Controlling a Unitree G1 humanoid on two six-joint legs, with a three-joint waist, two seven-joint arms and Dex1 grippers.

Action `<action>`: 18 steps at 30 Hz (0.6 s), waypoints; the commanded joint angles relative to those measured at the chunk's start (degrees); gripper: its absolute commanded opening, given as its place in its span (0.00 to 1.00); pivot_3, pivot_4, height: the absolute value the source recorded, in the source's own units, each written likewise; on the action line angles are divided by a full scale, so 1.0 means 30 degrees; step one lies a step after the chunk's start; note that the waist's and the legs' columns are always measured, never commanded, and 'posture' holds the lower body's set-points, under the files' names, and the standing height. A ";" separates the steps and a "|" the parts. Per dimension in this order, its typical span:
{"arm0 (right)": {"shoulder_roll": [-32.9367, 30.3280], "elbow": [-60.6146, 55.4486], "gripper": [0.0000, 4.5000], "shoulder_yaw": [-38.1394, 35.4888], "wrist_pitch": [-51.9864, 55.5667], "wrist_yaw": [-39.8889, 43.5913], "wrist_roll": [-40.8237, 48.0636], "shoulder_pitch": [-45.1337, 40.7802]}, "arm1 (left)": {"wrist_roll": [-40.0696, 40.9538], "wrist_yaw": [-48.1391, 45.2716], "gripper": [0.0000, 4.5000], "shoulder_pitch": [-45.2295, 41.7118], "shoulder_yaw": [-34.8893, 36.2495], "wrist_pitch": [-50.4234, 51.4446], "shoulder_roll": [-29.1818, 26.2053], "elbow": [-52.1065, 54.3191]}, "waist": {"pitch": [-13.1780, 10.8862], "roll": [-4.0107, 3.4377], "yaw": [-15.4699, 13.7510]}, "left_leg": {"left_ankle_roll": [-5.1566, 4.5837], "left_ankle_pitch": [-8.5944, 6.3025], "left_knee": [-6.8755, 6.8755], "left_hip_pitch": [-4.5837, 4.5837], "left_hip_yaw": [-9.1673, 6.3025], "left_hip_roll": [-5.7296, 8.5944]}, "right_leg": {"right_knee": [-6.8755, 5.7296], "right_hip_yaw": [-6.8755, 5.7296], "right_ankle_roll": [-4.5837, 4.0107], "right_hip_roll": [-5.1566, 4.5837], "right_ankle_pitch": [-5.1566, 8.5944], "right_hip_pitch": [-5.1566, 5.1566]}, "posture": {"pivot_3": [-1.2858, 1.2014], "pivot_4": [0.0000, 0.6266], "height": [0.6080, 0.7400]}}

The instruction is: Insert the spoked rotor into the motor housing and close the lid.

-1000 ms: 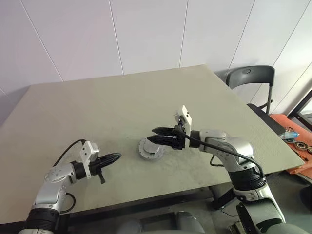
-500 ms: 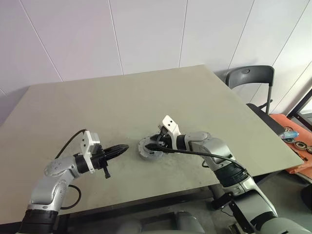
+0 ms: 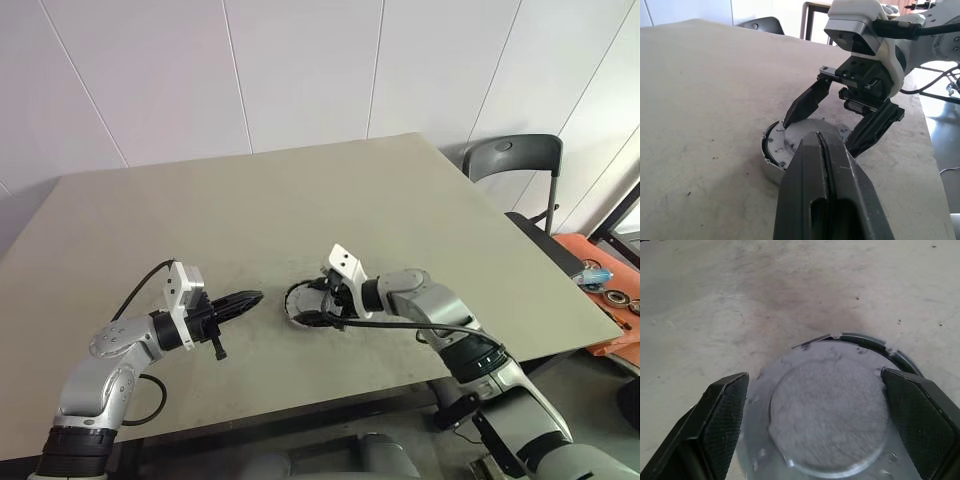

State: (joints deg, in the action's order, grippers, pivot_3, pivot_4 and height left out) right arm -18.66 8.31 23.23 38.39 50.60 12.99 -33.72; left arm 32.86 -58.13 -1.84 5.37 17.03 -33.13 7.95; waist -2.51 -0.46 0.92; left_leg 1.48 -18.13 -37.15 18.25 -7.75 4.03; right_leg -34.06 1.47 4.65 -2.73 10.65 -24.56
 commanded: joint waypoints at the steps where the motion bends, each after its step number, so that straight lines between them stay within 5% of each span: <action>1: 0.0475 0.0119 0.99 -0.0099 -0.0490 -0.0721 -0.0627 -0.0115 | -0.0222 0.0067 0.00 -0.0208 0.0324 -0.0339 -0.0121 0.0178 | 0.0000 0.0000 0.0001 | 0.0000 0.0000 -0.0001 -0.0001 0.0001 0.0000 | -0.0001 0.0001 -0.0001 0.0000 0.0001 0.0000 | 0.52 0.00 1.00; 7: 0.0690 0.1396 0.69 -0.0306 -0.1585 -0.1351 -0.1552 -0.0179 | -0.0531 0.0078 0.00 -0.0289 0.0218 -0.0435 -0.0044 -0.0023 | 0.0001 0.0002 -0.0016 | 0.0001 0.0001 -0.0004 -0.0008 0.0001 0.0001 | -0.0005 0.0001 -0.0003 0.0000 0.0000 0.0008 | 0.52 0.00 1.00; 18: 0.2200 0.0578 0.69 -0.2419 -0.0854 -0.1020 0.0692 0.0134 | -0.1087 -0.0484 0.00 0.0320 0.0187 -0.1952 0.0535 -0.1744 | -0.0001 -0.0003 0.0008 | 0.0002 0.0001 -0.0006 -0.0018 -0.0007 -0.0006 | -0.0025 0.0002 -0.0014 0.0014 -0.0006 0.0005 | 0.52 0.00 1.00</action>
State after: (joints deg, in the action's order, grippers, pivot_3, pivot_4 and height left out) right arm -13.02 12.53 17.57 35.96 47.51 13.29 -32.47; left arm 29.87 -59.13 -0.56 5.31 12.89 -31.46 2.65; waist -2.51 -0.47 0.94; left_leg 1.49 -18.13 -37.16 18.23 -7.78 4.02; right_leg -34.13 1.48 4.61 -2.69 10.63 -24.57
